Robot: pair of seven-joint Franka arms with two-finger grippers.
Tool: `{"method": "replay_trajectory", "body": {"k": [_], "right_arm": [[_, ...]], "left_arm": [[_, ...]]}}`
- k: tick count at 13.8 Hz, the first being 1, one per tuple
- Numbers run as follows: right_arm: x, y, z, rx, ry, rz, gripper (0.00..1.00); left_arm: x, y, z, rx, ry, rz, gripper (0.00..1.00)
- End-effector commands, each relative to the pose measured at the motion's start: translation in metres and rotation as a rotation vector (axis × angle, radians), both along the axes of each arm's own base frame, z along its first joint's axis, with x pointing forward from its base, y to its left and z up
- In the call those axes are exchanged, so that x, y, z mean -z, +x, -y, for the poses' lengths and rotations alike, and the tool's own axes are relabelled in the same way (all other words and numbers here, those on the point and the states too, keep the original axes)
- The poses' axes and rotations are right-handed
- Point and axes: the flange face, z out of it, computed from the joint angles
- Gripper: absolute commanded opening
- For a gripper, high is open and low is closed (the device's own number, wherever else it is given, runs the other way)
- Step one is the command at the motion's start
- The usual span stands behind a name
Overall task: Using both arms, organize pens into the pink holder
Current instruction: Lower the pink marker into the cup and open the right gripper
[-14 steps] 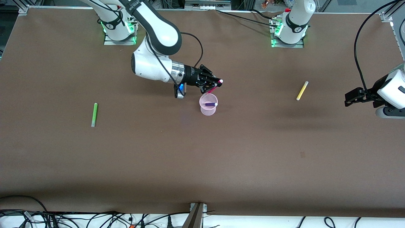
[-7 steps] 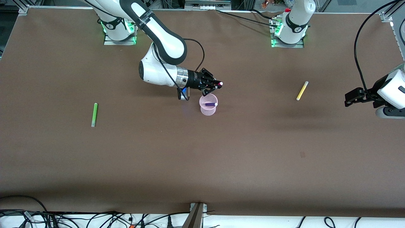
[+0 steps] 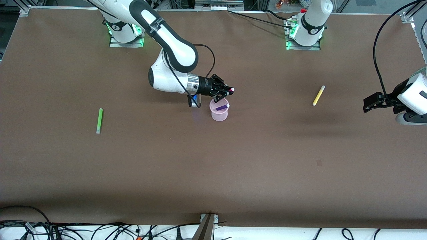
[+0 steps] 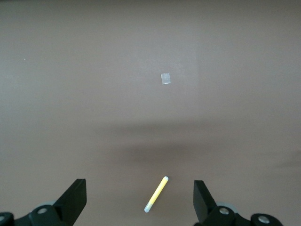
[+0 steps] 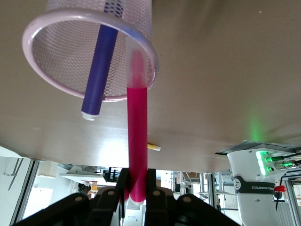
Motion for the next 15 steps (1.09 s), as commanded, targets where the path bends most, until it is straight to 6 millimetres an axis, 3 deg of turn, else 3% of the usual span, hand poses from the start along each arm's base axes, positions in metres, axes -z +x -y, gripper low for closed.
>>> {"method": "replay_trajectory", "body": {"k": [1,3,5,7,8,9,11,15], "right_arm": [[-0.004,0.014,-0.009,0.01,0.03,0.026,0.0],[0.003,0.019,-0.009,0.005,0.028,0.035,0.01],[0.019,0.025,0.001,-0.014,0.019,0.069,0.08],[0.023,0.038,0.013,-0.004,0.011,0.096,0.15],[0.017,0.047,0.015,0.011,0.014,0.102,0.25],[0.009,0.053,0.014,0.019,0.026,0.111,0.58],[-0.001,0.058,0.01,0.021,0.038,0.129,1.0],[-0.014,0.062,0.005,-0.01,0.029,0.174,1.0]], "left_arm": [[-0.005,0.005,0.0,0.021,-0.003,0.001,1.0],[-0.005,0.005,0.0,0.024,-0.003,0.001,1.0],[-0.005,0.005,0.0,0.024,-0.003,0.001,1.0],[-0.005,0.004,0.0,0.024,-0.003,0.0,1.0],[-0.005,0.004,0.0,0.024,-0.003,0.0,1.0],[-0.005,0.004,0.0,0.024,-0.003,0.0,1.0],[-0.005,0.005,0.0,0.024,-0.003,0.001,1.0],[-0.005,0.004,0.001,0.022,-0.003,0.0,1.0]]}}
